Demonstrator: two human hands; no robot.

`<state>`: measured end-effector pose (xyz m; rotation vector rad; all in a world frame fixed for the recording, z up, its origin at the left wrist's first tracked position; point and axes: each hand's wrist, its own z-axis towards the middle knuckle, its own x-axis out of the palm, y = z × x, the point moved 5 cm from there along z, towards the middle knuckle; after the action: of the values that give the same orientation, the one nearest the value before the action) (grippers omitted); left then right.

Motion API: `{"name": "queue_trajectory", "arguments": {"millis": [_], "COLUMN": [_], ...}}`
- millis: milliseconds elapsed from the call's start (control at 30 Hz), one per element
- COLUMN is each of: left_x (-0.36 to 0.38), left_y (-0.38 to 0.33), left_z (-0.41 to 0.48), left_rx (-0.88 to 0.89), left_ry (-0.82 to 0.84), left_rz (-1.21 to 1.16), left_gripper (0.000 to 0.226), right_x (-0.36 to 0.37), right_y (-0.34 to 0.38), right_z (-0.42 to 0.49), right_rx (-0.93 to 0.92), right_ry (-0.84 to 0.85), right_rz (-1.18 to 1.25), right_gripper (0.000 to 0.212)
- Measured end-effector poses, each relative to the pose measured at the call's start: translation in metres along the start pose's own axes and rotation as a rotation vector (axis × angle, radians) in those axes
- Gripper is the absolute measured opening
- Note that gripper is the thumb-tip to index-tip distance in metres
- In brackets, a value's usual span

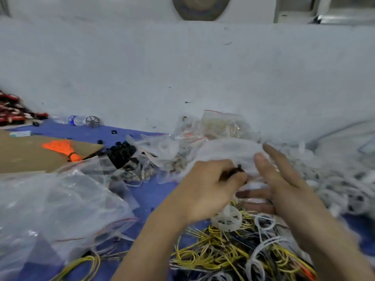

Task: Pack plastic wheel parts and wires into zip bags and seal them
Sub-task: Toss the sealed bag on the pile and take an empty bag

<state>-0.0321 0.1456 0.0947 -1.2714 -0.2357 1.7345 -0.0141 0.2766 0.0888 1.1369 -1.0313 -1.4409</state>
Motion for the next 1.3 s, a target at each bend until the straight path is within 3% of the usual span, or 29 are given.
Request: {"name": "queue_trajectory", "arguments": {"millis": [133,233,333,367,467,567,667,733,800,833,933,1067,1200,1300], "left_x": [0.045,0.052,0.047,0.045,0.041,0.027,0.017,0.014,0.012,0.009,-0.009,-0.043,-0.054,-0.051], "left_y": [0.014,0.03,0.045,0.049,0.058,0.056,0.044,0.034,0.028,0.03,0.048,0.073,0.074,0.074], "left_z": [-0.004,-0.002,-0.003,-0.003,-0.002,-0.003,-0.004,-0.004,-0.003,-0.003,-0.008,-0.017,-0.022,-0.024], "left_rx": [-0.086,-0.164,-0.253,-0.296,-0.379,-0.273,-0.161,-0.073,-0.037,-0.047,-0.2,-0.335,-0.317,-0.328], "left_ry": [0.136,0.109,0.079,0.083,0.06,0.021,0.071,0.1,0.052,-0.001,-0.177,-0.456,-0.533,-0.548], "left_rz": [-0.076,-0.167,-0.241,-0.292,-0.281,0.038,0.055,0.105,0.169,0.175,0.131,0.106,0.071,0.054], "left_gripper": [0.02,0.017,0.009,0.009,0.047,0.052,0.062,0.05,0.02,0.013,0.016,0.03,0.022,0.019], "right_x": [-0.016,-0.026,-0.03,-0.031,-0.025,-0.029,-0.046,-0.057,-0.063,-0.066,-0.076,-0.073,-0.05,-0.043], "right_y": [-0.019,-0.031,-0.032,-0.033,-0.033,-0.03,-0.02,-0.013,-0.01,-0.012,-0.032,-0.074,-0.109,-0.145], "right_z": [0.006,0.008,0.012,0.015,0.021,0.021,0.019,0.016,0.014,0.014,0.021,0.055,0.123,0.155], "right_rx": [0.092,0.109,0.081,0.068,0.036,-0.017,-0.099,-0.171,-0.219,-0.224,-0.117,0.042,0.074,0.263], "right_ry": [0.006,0.103,0.086,0.062,0.028,-0.012,-0.102,-0.184,-0.239,-0.263,-0.348,-0.36,-0.243,-0.092], "right_rz": [-0.357,-0.457,-0.481,-0.501,-0.534,-0.474,-0.316,-0.226,-0.158,-0.117,-0.058,-0.322,-0.695,-0.82], "right_gripper": [0.048,0.027,0.007,0.009,0.013,0.019,0.019,0.017,0.008,0.015,0.02,0.014,0.012,0.05]}}
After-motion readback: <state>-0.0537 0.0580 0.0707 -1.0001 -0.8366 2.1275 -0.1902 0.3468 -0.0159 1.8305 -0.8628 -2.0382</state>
